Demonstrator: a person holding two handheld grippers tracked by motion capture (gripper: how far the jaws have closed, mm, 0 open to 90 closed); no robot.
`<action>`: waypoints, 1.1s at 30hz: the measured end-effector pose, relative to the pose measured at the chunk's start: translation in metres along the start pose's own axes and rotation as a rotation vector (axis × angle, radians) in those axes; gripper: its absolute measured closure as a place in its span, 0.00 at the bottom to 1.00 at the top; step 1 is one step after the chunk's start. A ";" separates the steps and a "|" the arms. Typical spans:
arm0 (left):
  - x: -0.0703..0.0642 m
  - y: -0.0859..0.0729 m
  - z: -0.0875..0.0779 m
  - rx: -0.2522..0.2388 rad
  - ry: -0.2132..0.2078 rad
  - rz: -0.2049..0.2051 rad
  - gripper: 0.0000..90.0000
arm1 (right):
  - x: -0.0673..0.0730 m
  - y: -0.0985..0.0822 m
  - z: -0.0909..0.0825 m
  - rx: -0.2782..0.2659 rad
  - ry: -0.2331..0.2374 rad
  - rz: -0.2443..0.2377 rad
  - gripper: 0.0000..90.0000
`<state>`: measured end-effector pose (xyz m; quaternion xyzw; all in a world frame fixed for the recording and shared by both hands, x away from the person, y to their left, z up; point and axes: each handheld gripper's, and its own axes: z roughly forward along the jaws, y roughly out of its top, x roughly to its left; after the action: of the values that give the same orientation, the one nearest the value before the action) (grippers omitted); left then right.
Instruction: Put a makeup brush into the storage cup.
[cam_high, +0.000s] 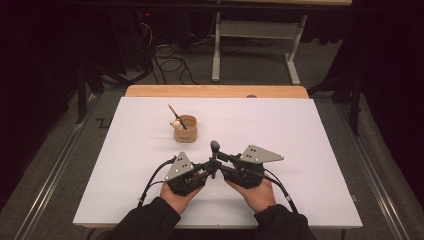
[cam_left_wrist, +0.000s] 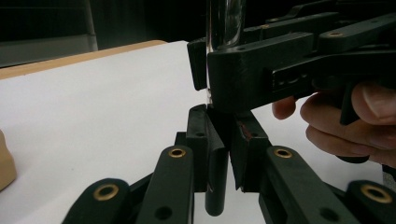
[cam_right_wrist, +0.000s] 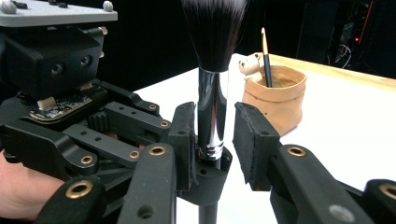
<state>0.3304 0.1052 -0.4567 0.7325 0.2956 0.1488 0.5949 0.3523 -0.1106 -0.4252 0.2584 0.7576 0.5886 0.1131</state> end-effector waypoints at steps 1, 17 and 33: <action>0.000 0.000 0.000 0.000 0.000 0.000 0.88 | 0.000 0.000 0.000 -0.005 0.003 0.002 0.74; 0.007 0.002 -0.005 -0.011 0.025 0.000 0.88 | -0.010 0.008 -0.018 -0.029 -0.019 0.004 0.61; 0.019 0.005 -0.012 -0.023 0.067 -0.014 0.88 | -0.030 0.005 -0.051 -0.044 -0.126 0.004 0.47</action>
<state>0.3396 0.1252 -0.4512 0.7184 0.3186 0.1725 0.5939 0.3544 -0.1677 -0.4102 0.2940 0.7354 0.5878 0.1648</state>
